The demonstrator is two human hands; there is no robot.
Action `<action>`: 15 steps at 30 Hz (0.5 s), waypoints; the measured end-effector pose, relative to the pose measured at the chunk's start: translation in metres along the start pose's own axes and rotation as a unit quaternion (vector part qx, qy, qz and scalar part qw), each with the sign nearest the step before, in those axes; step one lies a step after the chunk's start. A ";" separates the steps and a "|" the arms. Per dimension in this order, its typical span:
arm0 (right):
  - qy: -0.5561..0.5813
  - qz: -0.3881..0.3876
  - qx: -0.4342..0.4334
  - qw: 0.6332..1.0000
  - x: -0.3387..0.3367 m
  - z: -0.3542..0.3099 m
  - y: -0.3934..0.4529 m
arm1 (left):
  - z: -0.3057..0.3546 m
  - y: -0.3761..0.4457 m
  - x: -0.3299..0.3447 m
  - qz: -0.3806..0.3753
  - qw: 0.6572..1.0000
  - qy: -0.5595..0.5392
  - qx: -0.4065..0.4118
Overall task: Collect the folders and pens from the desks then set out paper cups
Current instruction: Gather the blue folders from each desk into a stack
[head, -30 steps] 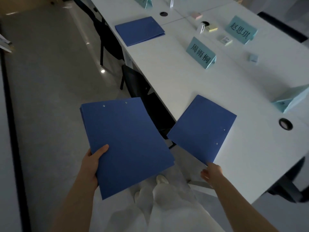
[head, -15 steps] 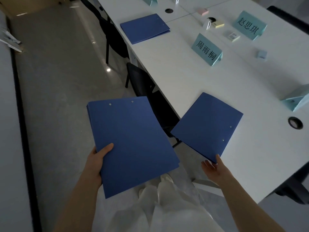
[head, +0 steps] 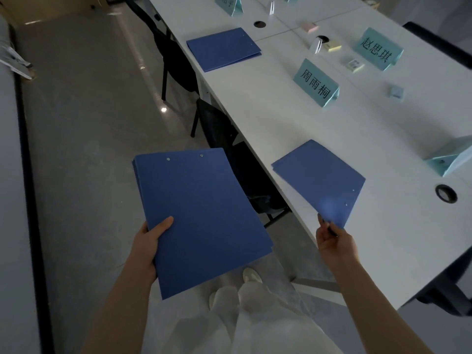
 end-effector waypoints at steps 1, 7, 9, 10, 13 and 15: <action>0.024 -0.030 0.008 0.999 0.007 0.005 -0.006 | 0.001 0.001 -0.003 0.000 1.000 -0.003 0.000; -0.018 -0.141 0.084 0.986 0.036 0.042 -0.038 | 0.013 0.001 -0.021 -0.003 1.000 -0.022 0.011; -0.055 -0.173 0.103 0.978 0.048 0.055 -0.048 | 0.018 0.001 -0.029 -0.003 0.999 -0.029 0.016; -0.080 -0.192 0.109 0.972 0.054 0.061 -0.052 | 0.021 0.002 -0.034 -0.003 0.999 -0.031 0.018; -0.176 -0.240 0.112 0.948 0.077 0.082 -0.068 | 0.029 0.004 -0.052 0.001 0.999 -0.032 0.024; -0.240 -0.243 0.102 0.934 0.089 0.093 -0.074 | 0.034 0.007 -0.065 0.006 0.999 -0.035 0.025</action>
Point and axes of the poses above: each hand's wrist, its own y-axis towards the middle knuckle, its own x-axis out of the palm, z = x × y, the point moved 7 cm from there along y, towards the middle knuckle, and after that the axes turned 4 degrees about x, right-handed, at the moved point
